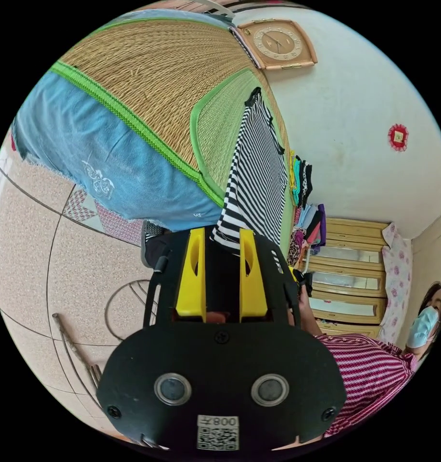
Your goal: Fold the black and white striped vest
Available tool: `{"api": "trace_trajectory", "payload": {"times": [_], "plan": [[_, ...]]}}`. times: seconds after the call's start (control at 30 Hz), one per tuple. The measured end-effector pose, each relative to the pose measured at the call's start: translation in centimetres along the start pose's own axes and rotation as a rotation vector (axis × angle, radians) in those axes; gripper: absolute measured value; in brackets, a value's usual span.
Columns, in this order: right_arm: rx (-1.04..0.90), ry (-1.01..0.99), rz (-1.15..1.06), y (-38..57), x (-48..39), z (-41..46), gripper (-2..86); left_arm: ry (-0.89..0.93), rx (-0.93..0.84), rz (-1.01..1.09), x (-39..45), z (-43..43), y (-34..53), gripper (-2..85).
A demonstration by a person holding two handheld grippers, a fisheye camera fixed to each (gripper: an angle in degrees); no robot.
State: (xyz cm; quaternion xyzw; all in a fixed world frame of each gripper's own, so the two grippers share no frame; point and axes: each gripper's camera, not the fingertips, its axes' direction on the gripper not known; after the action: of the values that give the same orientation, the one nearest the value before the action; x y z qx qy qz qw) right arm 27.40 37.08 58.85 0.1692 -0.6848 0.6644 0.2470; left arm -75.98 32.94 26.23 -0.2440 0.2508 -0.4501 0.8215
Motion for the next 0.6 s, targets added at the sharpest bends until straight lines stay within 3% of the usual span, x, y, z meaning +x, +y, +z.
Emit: {"api": "trace_trajectory", "payload": {"times": [0.27, 0.6], "plan": [[0.037, -0.097, 0.057, -0.5, -0.5, -1.5, 9.8, 0.029, -0.075, 0.011, -3.2, 1.6, 1.3, 12.6], [0.056, -0.177, 0.143, -2.1, -0.2, -2.2, 10.5, 0.060, -0.085, 0.003, -6.3, 1.5, 5.6, 7.8]]}}
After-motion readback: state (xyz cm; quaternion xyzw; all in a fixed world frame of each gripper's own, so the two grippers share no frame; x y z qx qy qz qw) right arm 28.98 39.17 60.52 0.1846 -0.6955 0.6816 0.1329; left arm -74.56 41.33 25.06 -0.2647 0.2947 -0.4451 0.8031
